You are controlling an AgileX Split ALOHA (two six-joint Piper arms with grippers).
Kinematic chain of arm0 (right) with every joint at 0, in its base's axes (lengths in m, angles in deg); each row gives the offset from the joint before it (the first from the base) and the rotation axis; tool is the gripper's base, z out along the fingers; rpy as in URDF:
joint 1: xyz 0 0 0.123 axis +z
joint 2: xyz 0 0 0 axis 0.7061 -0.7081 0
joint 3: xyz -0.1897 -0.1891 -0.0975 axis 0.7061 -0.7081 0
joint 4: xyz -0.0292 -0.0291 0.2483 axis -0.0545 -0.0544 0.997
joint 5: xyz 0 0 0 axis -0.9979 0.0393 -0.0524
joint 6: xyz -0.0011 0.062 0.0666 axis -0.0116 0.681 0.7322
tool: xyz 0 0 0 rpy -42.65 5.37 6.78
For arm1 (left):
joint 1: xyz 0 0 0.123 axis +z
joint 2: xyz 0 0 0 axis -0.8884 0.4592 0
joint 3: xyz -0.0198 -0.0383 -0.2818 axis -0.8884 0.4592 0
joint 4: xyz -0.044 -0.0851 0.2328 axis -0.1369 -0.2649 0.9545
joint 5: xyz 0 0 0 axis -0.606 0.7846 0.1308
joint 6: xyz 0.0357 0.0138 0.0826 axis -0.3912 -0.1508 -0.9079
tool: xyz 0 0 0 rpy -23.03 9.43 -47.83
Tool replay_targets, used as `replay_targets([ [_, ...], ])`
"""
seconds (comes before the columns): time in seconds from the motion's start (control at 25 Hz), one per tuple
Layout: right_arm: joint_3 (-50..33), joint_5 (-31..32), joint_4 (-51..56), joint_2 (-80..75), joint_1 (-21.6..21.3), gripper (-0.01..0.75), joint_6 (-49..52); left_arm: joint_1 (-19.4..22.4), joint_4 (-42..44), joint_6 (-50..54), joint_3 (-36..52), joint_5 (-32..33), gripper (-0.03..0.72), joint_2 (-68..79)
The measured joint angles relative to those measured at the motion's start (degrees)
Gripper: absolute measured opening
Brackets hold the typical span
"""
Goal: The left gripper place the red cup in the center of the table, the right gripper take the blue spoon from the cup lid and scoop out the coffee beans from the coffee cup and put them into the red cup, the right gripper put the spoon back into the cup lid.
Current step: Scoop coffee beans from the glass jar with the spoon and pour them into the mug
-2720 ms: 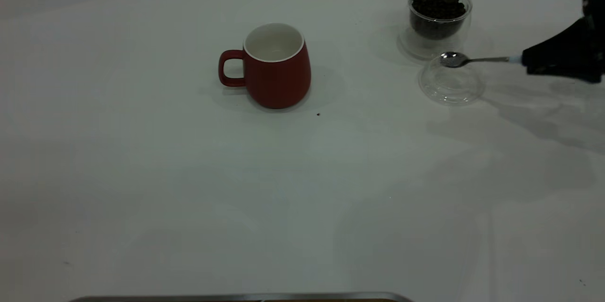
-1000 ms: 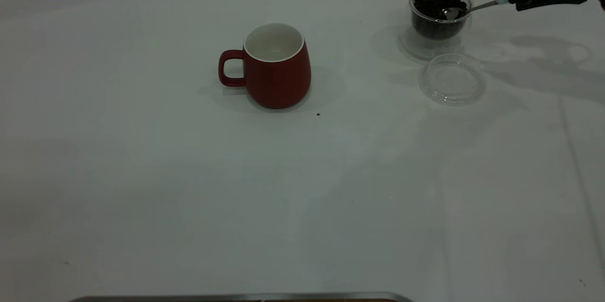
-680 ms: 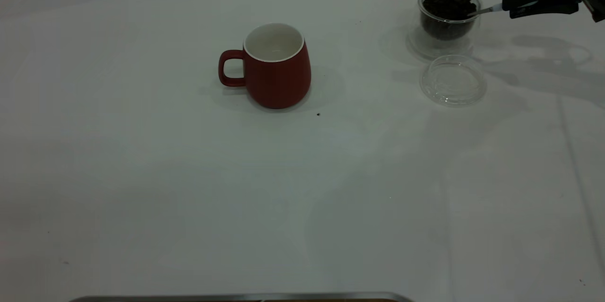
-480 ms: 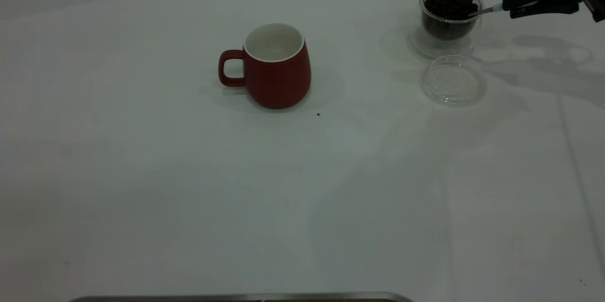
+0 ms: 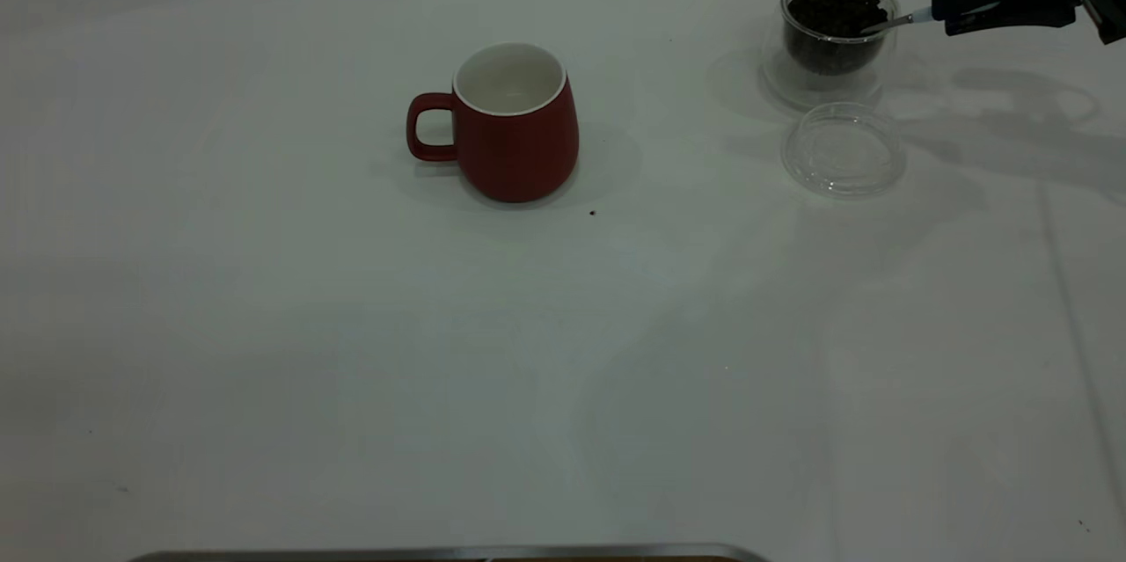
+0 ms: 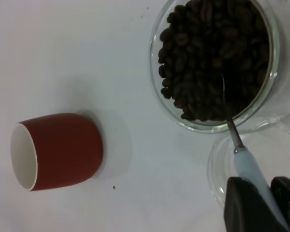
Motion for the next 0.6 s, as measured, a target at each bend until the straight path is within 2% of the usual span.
replay_targets([
  [0.6,0.0,1.6,2.3,-0.4,-2.0,0.104,-0.8,0.0,0.0,-0.1,0.0,0.0,0.534,0.0],
])
